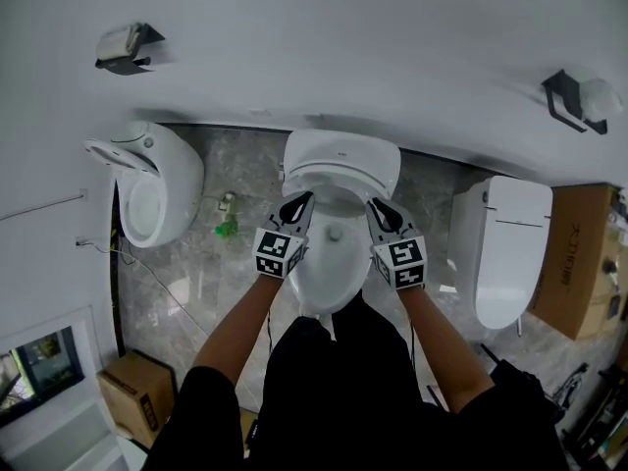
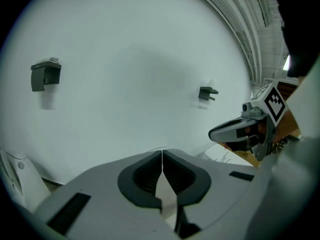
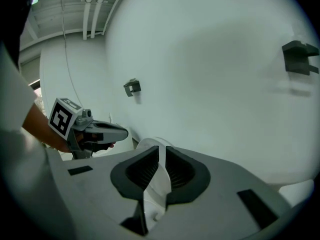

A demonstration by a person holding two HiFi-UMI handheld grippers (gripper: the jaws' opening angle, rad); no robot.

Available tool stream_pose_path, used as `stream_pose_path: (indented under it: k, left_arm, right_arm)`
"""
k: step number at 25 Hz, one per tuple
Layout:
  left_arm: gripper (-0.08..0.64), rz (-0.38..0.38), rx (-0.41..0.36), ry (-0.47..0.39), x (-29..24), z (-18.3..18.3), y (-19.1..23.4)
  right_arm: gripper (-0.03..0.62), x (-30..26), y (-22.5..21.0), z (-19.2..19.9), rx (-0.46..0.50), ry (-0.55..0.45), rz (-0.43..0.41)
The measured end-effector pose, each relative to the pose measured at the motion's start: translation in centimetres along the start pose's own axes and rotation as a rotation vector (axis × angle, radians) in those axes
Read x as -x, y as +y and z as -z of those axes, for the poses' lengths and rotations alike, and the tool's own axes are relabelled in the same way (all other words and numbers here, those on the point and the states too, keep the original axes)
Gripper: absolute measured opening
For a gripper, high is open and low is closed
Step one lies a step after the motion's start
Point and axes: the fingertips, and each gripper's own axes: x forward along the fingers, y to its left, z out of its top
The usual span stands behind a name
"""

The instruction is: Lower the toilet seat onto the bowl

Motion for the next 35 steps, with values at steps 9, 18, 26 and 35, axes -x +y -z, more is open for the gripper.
stream_pose_path:
  k: [9, 18, 26, 35]
  left_arm:
    - [0.018, 0.001, -0.037, 0.043, -2.9, 0.5, 2.1]
    - [0.103, 0.013, -0.129, 0.115, -5.5, 1.4, 2.9]
    - [0.135, -0.002, -0.222, 0.191, -7.1, 2.9, 3.9]
    - [0.137, -0.01, -0.218, 0.195, -8.0, 3.6, 4.4]
  right_arm:
    - [0.127, -4.0, -0.8, 1.5, 0.074, 0.085, -0.051]
    - [0.127, -6.4, -2.9, 3.2, 0.123, 0.161, -0.034]
    - [0.127, -8.6, -3.1, 3.0, 0.123, 0.165, -0.045]
    - [0.132, -10.3, -3.6, 3.8, 0.156, 0.213, -0.046]
